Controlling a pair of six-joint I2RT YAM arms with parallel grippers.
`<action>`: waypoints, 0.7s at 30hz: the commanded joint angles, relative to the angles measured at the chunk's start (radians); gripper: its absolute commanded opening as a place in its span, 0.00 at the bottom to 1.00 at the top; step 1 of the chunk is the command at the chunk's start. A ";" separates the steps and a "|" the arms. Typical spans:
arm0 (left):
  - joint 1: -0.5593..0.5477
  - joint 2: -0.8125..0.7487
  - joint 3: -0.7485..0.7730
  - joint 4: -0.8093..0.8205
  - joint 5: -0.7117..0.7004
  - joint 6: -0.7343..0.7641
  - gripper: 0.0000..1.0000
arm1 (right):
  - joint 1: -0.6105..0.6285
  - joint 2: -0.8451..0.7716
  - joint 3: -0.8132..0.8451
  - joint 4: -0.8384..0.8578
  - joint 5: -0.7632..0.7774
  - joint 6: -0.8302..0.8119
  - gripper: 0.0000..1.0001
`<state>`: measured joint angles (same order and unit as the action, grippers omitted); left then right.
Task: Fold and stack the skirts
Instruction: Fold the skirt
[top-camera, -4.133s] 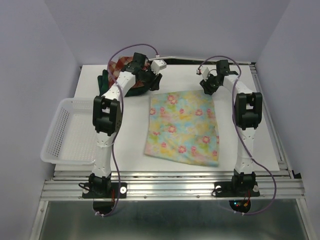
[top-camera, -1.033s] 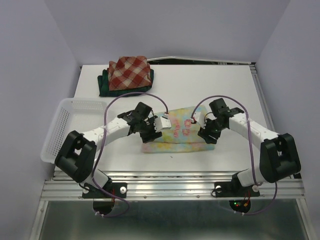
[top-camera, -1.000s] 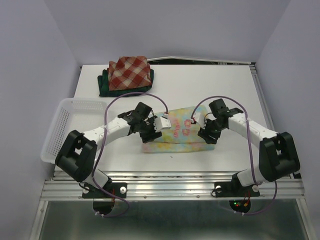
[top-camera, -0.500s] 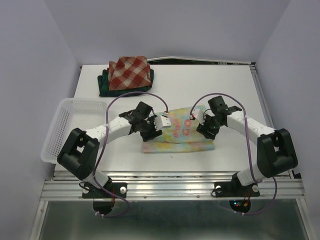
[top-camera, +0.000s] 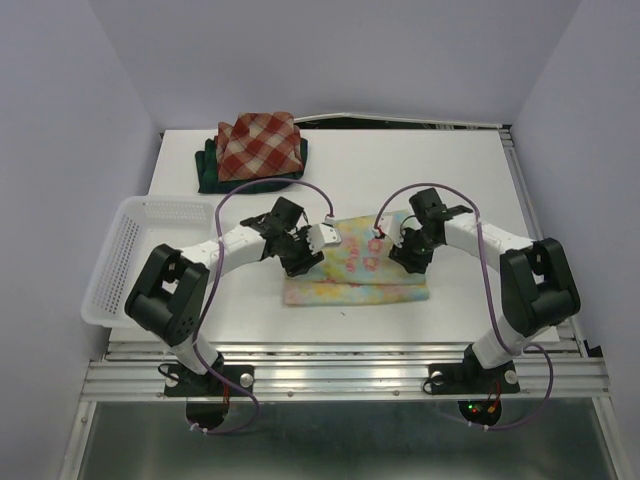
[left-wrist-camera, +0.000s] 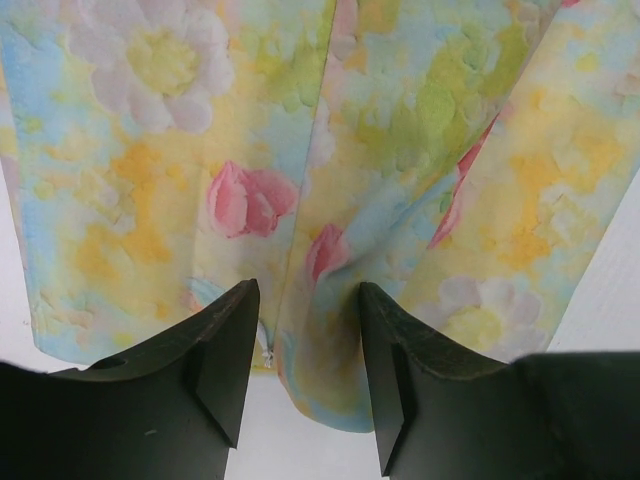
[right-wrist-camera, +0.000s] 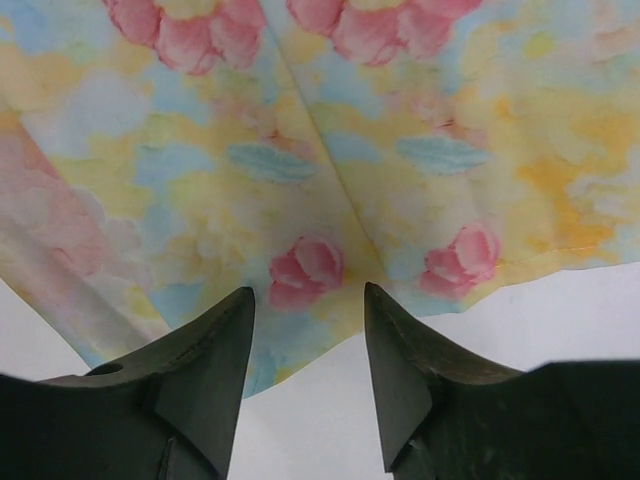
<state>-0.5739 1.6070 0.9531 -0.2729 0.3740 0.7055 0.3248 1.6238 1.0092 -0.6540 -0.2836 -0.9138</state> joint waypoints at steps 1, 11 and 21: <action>0.006 0.004 0.033 -0.002 0.034 0.000 0.51 | 0.000 -0.015 -0.056 0.005 -0.017 -0.033 0.50; 0.003 -0.061 0.030 -0.035 0.057 0.011 0.23 | 0.000 -0.039 -0.028 0.001 -0.011 -0.027 0.01; -0.001 -0.197 0.003 -0.035 0.000 -0.006 0.00 | 0.000 -0.143 0.069 -0.067 0.012 -0.025 0.01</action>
<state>-0.5701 1.4872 0.9535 -0.2996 0.3874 0.7055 0.3248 1.5597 1.0214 -0.6819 -0.2802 -0.9390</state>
